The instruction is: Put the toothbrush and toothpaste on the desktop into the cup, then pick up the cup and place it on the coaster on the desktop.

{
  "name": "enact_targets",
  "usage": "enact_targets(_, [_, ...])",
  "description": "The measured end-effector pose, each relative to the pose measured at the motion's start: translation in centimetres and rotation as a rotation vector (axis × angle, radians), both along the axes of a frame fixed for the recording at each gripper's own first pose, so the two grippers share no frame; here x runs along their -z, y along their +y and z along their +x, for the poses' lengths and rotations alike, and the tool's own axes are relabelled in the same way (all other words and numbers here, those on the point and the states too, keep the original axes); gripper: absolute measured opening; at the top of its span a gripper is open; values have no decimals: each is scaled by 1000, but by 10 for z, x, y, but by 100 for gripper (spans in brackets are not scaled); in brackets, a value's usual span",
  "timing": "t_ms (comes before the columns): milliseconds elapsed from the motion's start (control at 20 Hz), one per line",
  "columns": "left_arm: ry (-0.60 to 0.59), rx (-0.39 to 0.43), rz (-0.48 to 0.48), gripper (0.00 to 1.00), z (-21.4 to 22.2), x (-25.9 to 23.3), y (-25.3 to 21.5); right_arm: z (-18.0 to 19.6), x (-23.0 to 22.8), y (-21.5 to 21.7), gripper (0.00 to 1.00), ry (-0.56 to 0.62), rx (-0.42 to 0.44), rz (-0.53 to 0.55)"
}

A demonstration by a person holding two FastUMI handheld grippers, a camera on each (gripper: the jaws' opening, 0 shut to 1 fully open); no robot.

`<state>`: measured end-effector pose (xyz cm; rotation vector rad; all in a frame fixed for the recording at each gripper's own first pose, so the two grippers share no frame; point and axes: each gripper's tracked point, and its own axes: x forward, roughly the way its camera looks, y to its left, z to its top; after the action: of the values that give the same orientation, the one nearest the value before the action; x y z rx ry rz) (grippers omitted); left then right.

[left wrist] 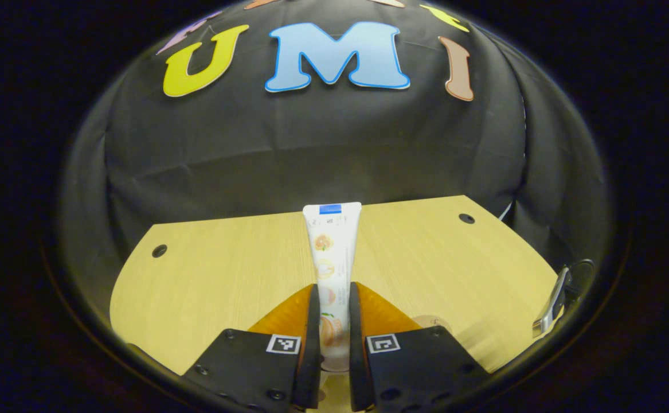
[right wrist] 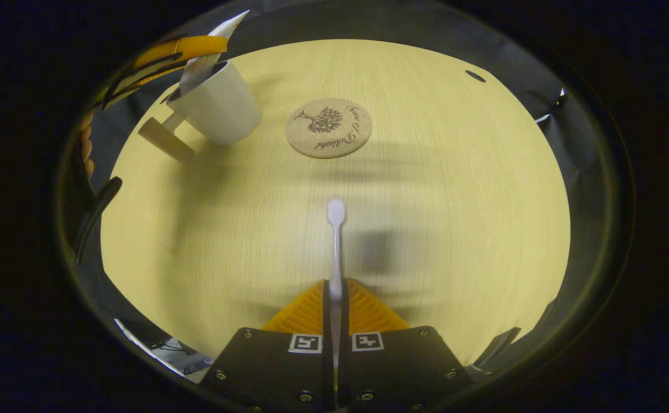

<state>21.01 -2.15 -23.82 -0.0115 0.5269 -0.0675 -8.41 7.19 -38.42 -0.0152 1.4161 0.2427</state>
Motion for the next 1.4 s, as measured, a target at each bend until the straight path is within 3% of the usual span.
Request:
enact_targets(150, [22,-2,-26,32,-8,7,0,-1,0,0,5,1,2,2])
enact_targets(350, [3,2,-39,57,-17,0,-4,-1,0,0,5,-2,1,0])
enact_targets(550, [-18,11,-29,56,-24,-12,-9,-1,-1,0,5,-5,-1,-1])
enact_targets(1000, [-115,22,38,75,-46,-63,-2,-1,-2,0,5,-44,10,15])
enact_targets(1400, [-132,-47,17,73,-94,-83,34,3,-6,8,3,-45,62,59])
